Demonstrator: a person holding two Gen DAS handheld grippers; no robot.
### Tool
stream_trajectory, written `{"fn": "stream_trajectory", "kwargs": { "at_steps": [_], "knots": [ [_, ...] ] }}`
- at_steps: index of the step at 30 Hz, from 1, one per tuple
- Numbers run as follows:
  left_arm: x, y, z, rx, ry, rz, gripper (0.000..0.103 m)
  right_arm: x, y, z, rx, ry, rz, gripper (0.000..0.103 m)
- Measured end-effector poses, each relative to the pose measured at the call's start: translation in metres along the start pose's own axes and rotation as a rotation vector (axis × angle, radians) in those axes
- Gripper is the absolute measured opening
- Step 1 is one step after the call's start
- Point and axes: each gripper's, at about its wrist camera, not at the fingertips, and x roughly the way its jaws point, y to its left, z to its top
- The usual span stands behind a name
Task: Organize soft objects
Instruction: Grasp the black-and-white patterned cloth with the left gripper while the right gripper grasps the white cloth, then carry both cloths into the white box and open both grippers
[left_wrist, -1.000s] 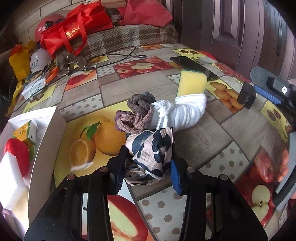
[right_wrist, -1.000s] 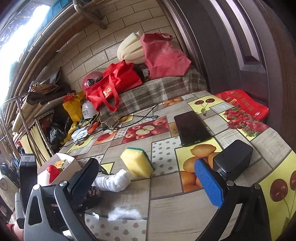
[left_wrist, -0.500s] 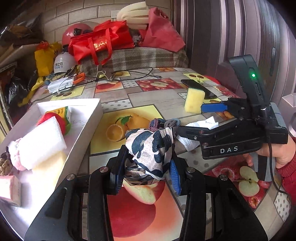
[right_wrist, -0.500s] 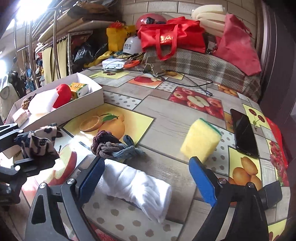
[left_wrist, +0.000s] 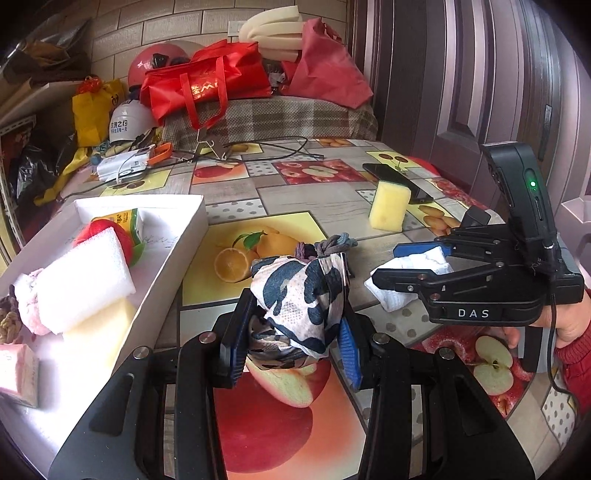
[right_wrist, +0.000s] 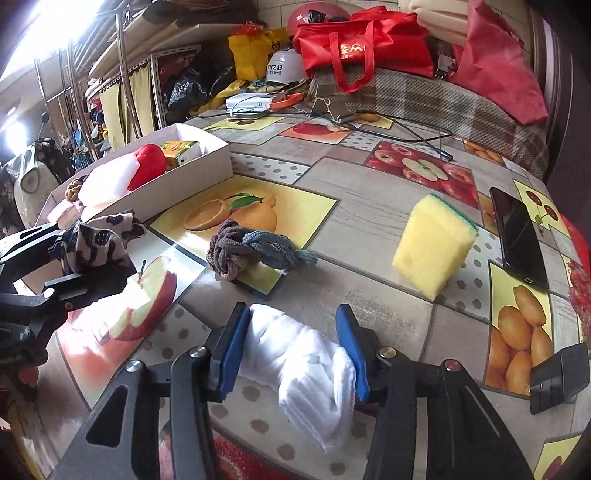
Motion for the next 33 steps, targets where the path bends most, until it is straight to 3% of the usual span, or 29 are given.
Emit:
{"fn": "stream_trajectory", "kwargs": {
  "at_steps": [3,9,13,25,33],
  "knots": [
    [-0.006,-0.001,-0.001,0.007,-0.032,0.017,0.041,-0.022,0.002,-0.006,0.015,-0.094,-0.041,0.044],
    [-0.023,0.0,-0.003,-0.001,-0.121,0.063,0.041,-0.078,0.002,-0.026,0.13,-0.376,-0.094,0.044],
    [-0.031,-0.002,-0.005,0.006,-0.171,0.087,0.041,-0.092,0.007,-0.032,0.172,-0.452,-0.133,0.044],
    [-0.052,-0.001,-0.012,0.004,-0.263,0.124,0.041,-0.089,0.036,-0.029,0.138,-0.466,-0.145,0.044],
    [-0.07,0.016,-0.022,-0.005,-0.273,0.164,0.041,-0.07,0.071,-0.015,0.076,-0.446,-0.115,0.044]
  ]
}}
